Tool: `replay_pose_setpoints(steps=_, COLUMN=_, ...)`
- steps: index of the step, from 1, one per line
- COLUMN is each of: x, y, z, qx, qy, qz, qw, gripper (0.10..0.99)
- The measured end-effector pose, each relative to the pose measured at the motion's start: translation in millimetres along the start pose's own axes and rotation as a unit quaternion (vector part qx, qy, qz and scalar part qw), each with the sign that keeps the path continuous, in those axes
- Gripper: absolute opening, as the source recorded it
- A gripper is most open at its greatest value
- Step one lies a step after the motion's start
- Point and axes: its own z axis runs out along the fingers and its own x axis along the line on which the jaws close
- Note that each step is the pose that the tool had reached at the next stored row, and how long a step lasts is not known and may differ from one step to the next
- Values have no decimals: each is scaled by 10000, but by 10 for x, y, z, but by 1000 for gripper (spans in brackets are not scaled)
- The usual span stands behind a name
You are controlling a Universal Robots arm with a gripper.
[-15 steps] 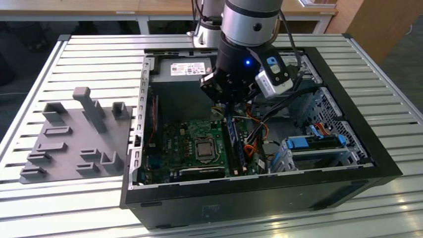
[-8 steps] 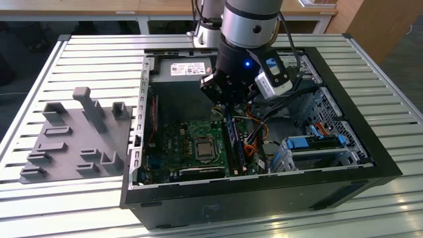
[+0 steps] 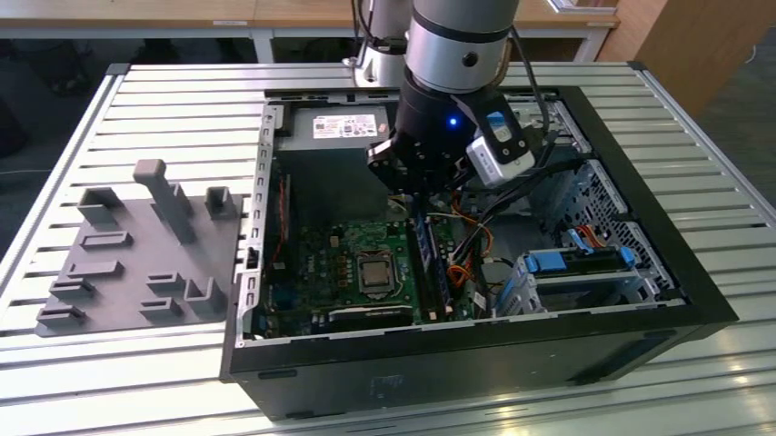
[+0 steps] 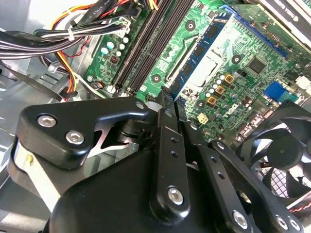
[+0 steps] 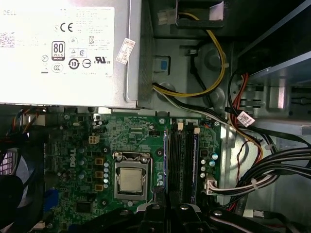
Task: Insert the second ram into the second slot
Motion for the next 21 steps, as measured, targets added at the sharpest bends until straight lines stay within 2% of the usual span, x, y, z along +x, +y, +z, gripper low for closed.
replay_pose_setpoints(steps=8, x=-1, y=-4, z=29, qx=-13, qy=-3, qz=-1, qw=10000, gripper=137)
replay_pose_setpoints(steps=13, x=-5, y=-4, z=81, qx=-51, qy=-30, qz=-3, qw=10000, gripper=137)
replay_pose_setpoints(steps=17, x=-6, y=-3, z=110, qx=-51, qy=-53, qz=-2, qw=10000, gripper=137)
replay_pose_setpoints(steps=21, x=-7, y=-3, z=131, qx=-51, qy=-53, qz=-1, qw=10000, gripper=137)
